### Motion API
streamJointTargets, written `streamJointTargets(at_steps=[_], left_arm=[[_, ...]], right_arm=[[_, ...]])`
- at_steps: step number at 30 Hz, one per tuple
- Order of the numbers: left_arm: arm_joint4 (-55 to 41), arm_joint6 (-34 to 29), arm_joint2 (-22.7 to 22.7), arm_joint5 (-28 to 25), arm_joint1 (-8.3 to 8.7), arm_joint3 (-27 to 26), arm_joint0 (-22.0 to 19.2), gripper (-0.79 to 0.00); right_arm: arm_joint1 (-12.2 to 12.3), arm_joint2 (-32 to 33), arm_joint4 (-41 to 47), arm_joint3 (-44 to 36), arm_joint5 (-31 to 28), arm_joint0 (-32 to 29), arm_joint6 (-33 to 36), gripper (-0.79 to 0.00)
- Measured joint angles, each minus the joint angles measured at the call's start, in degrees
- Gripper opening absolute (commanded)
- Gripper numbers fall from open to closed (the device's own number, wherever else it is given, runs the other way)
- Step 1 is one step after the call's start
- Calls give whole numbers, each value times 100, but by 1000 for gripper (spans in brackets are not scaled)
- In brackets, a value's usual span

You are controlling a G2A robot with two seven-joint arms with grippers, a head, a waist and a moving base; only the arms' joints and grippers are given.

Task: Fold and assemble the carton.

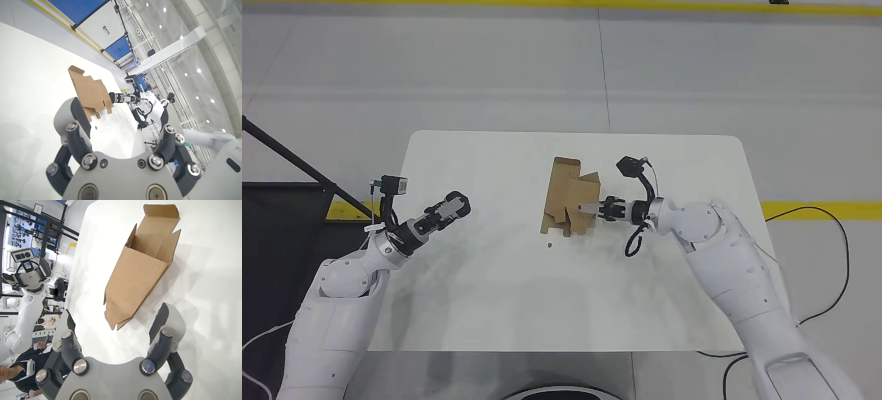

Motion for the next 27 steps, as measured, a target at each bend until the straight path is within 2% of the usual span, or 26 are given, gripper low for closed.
streamJointTargets(at_steps=[18,20,21,22,23,24,27], left_arm=[[2,0,0,1,0,-2,0,0],[2,0,0,1,0,-2,0,0],[2,0,0,1,0,-2,0,0],[2,0,0,1,0,-2,0,0],[2,0,0,1,0,-2,0,0],[2,0,0,1,0,-2,0,0],[2,0,0,1,0,-2,0,0]], right_arm=[[-414,-605,493,1257,-82,698,71,-3],[-446,-631,531,1355,-92,738,70,-86],[-458,-640,547,1395,-97,754,70,-197],[-475,-651,570,1448,-100,774,70,-342],[-487,-659,586,1486,-101,789,72,-403],[-502,-669,606,1536,-98,807,75,-409],[-531,-683,637,1637,-106,849,75,-502]])
